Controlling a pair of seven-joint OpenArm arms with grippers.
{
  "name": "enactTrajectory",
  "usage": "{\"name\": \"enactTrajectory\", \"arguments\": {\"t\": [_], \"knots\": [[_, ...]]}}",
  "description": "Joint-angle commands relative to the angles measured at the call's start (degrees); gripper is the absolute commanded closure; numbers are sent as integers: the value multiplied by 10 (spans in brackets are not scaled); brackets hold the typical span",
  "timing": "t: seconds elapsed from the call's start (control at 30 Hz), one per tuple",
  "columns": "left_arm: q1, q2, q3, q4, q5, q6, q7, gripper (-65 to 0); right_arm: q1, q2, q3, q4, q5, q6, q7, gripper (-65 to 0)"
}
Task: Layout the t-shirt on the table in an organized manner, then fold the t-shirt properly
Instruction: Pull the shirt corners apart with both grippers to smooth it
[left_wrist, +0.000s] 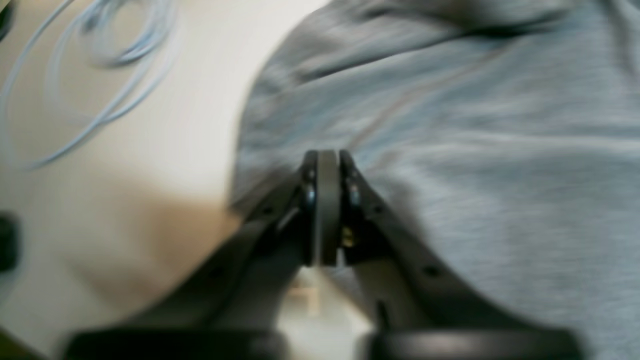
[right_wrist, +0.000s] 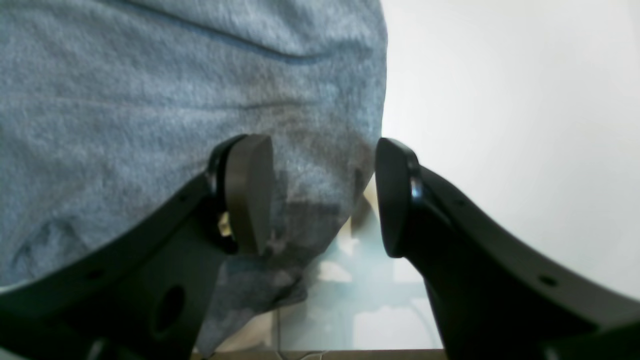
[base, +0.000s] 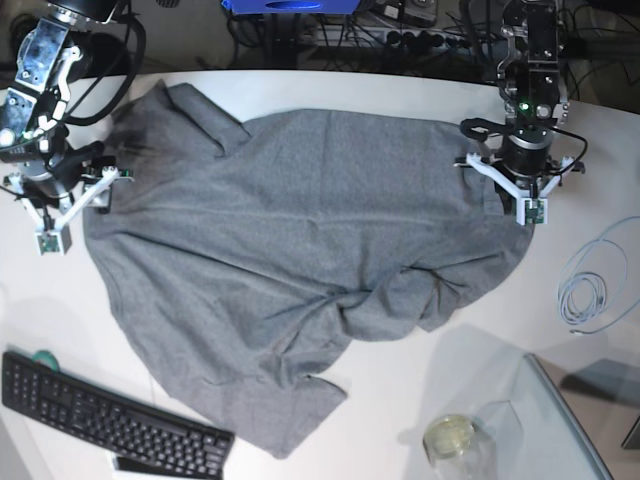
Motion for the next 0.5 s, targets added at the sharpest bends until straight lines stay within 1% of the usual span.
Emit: {"name": "enactTrajectory", "arguments": {"t": [0.0,0.03,0.07,0.17,0.27,0.3,0.37,0.47], "knots": [[-9,-2,-3,-2,1,0,-11,-204,3,1,0,11,4,1,11,-308],[-16,-2,-1,-11,1,0,-11,-253,4,0,-1,11,4,1,11,-308],[-24,-2,-1,-24,1,0,-11,-270,5,0,-1,11,5,1,11,-308],[-45,-2,-1,-59,1,0,-11,-227,6,0,-1,11,5,1,11,-308],[-65,0,4,-98,1,0,-11,-155,5,0,-1,11,5,1,11,-308],[-71,3,4,-108,1,0,-11,-142,4,0,-1,11,5,1,11,-308],[-82,10,3,-129,1,0,-11,-133,4,0,-1,11,5,1,11,-308],[-85,10,4,-148,1,0,-11,-122,4,0,-1,10,5,1,11,-308]]}}
